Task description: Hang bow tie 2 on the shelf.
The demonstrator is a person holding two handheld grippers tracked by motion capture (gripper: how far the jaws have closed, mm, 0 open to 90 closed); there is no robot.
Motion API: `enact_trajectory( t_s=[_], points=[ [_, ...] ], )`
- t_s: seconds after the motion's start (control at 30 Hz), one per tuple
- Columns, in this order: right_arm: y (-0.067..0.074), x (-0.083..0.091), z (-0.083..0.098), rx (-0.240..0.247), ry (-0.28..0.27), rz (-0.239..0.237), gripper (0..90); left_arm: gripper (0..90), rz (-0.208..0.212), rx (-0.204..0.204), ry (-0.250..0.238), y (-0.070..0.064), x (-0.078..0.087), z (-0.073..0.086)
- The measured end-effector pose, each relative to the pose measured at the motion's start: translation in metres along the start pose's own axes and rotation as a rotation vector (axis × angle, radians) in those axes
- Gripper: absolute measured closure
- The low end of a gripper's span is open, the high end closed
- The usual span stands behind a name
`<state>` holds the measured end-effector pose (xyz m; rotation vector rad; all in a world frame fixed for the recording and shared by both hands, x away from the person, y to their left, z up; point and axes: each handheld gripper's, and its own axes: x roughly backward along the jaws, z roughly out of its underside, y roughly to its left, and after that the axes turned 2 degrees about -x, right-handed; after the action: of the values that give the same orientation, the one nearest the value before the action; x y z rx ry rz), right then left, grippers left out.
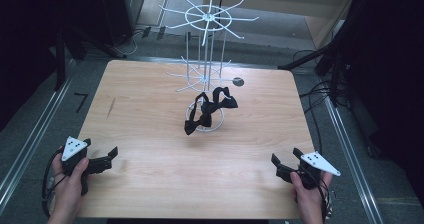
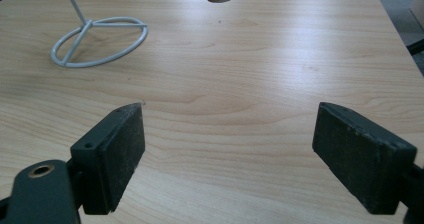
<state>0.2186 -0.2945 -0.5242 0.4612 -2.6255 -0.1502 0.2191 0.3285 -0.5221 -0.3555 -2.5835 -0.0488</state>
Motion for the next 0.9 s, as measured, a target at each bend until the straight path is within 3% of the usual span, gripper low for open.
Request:
enact_trajectory(
  t_s=[0.9],
  points=[
    [-0.039, 0.030, 0.022, -0.055, 0.001, 0.084, 14.6, 0.0, 0.002, 0.003, 0.000, 0.000, 0.000, 0.000]
  ],
)
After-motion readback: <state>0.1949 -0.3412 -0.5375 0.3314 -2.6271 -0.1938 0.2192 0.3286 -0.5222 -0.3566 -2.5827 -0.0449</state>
